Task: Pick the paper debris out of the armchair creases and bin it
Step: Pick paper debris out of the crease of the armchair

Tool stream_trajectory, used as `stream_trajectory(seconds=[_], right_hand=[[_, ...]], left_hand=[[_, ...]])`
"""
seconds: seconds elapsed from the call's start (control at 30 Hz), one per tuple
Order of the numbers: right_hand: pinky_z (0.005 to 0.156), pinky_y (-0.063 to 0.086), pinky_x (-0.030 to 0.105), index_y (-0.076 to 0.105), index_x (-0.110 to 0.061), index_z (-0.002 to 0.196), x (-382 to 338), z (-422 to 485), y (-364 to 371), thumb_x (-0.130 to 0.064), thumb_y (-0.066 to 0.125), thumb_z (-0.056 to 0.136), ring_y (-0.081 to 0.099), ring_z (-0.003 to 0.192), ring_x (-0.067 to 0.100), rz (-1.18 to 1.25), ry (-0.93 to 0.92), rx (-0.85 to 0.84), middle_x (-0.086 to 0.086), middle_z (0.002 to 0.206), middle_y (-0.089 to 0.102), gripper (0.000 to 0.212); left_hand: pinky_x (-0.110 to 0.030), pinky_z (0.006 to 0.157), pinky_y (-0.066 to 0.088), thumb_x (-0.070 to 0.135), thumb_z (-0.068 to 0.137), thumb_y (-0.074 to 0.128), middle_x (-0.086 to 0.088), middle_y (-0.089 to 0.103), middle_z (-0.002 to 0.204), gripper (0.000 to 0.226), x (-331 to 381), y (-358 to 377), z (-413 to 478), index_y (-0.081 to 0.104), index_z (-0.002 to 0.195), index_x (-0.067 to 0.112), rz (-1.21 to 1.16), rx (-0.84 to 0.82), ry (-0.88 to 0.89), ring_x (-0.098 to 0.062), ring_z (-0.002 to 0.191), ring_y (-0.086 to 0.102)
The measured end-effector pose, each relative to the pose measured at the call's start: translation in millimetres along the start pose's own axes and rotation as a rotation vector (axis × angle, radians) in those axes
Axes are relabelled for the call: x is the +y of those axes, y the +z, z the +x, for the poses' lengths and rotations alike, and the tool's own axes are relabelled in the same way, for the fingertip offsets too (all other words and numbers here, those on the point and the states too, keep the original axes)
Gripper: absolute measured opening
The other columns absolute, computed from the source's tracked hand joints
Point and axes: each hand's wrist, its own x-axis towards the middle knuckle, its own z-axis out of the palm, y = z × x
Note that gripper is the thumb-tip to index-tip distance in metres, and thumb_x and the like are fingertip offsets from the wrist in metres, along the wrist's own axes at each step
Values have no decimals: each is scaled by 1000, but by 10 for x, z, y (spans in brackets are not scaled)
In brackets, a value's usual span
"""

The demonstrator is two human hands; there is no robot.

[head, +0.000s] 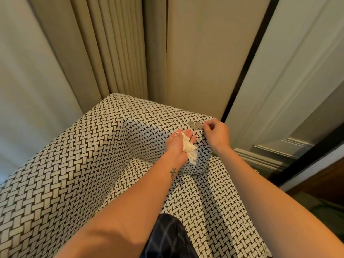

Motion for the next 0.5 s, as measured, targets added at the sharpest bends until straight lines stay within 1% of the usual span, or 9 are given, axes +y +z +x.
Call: stream_trajectory(seconds=[0.07,0.13,0.2,0.23,0.3,0.33,0.37,0.43,0.5], right_hand=[[88,57,43,69,-24,97,-51,-165,-35,-22,58,101,65,90,14,2,-43,-22,-4,99,71,12],[92,56,39,71,-20,102,-134,-361,-29,-23,58,102,65,98,15,-3,-119,-90,-2,107,72,14],[93,54,36,71,-18,102,-194,-536,-32,-24,59,101,65,103,15,-7,-200,-164,-1,111,72,13],[89,55,34,71,-20,102,-237,-645,-15,-26,60,101,66,97,12,-4,-229,-228,-4,105,72,12],[79,56,27,71,-24,104,-317,-825,71,-32,61,99,65,89,5,8,-262,-390,-11,97,70,13],[75,54,24,71,-25,107,-366,-927,150,-35,61,99,64,89,4,0,-272,-465,-12,98,69,16],[73,50,21,70,-24,110,-390,-989,191,-36,61,99,63,90,5,-14,-273,-515,-11,101,68,19],[71,46,18,68,-23,118,-420,-1114,321,-33,61,100,62,92,5,-22,-274,-604,-9,111,67,22],[80,51,23,67,-25,120,-467,-1244,470,-29,62,99,63,97,8,3,-273,-670,-8,117,66,22]], left_hand=[[-36,70,62,5,104,51,-18,64,129,39,15,-74,-33,49,142,13,-13,3,-8,-31,114,67],[-36,69,63,8,103,53,-19,64,131,34,25,-199,-23,53,136,11,-37,5,-8,-31,114,68],[-35,67,63,9,102,54,-21,63,131,33,-17,-293,-47,54,134,11,-57,24,-18,-27,98,72],[-36,67,62,11,101,55,-23,62,132,33,-36,-380,-76,53,135,13,-55,39,-6,-27,90,72],[-44,81,60,17,98,58,-25,63,132,35,-46,-568,-72,55,133,11,6,112,27,-34,97,71],[-49,88,58,20,96,60,-25,65,128,37,-52,-748,41,57,130,7,2,83,21,-37,102,70],[-50,89,57,20,96,60,-24,69,119,33,-29,-879,69,59,126,5,-17,71,3,-37,99,71],[-46,82,59,18,97,58,-16,69,102,30,48,-1075,22,61,124,6,-13,133,20,-31,84,70],[-46,81,59,22,98,56,-15,69,104,39,180,-1213,-171,58,133,5,-59,129,27,-29,84,70]])
